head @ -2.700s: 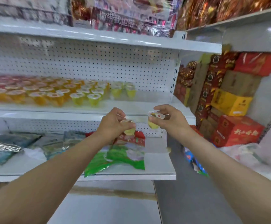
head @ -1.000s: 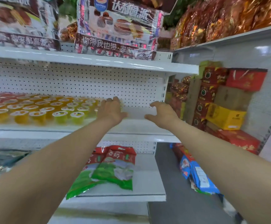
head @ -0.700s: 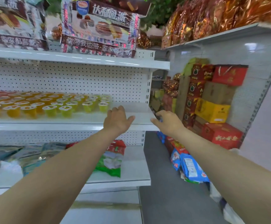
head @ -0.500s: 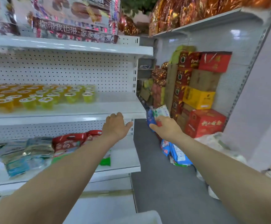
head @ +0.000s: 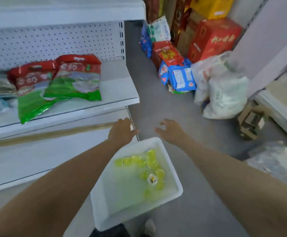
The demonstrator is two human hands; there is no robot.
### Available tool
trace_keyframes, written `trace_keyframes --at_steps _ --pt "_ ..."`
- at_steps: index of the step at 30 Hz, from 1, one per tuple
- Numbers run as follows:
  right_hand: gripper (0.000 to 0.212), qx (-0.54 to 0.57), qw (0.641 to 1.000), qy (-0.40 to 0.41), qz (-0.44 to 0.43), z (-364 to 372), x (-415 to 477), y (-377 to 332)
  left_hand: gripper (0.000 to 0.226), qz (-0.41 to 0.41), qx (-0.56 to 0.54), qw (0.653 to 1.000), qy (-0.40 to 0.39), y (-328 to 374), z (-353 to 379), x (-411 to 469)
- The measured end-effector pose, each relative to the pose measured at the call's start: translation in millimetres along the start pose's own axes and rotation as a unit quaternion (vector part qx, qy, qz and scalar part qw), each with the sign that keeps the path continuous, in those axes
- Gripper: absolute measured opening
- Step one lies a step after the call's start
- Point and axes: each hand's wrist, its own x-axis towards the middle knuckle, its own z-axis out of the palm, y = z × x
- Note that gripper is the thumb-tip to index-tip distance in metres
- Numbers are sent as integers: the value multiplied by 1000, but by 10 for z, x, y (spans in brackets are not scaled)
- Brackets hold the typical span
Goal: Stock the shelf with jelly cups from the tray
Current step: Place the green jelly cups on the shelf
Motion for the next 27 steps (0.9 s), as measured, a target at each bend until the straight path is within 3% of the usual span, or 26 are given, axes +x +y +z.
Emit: trace_keyframes --at_steps 6,11,22,27 --pt "45 28 992 -79 99 1018 -29 453 54 -53 -19 993 -107 -758 793 136" --pt "48 53 965 -166 198 1674 5 770 57 -96 -28 981 -164 -1260 1338 246" --pt "61 121 940 -169 270 2567 426 1002 72 -97 -41 980 -170 -1783 2116 533" --pt "61 23 948 -189 254 2795 524 1062 74 -84 -2 987 -139 -1873 2299 532"
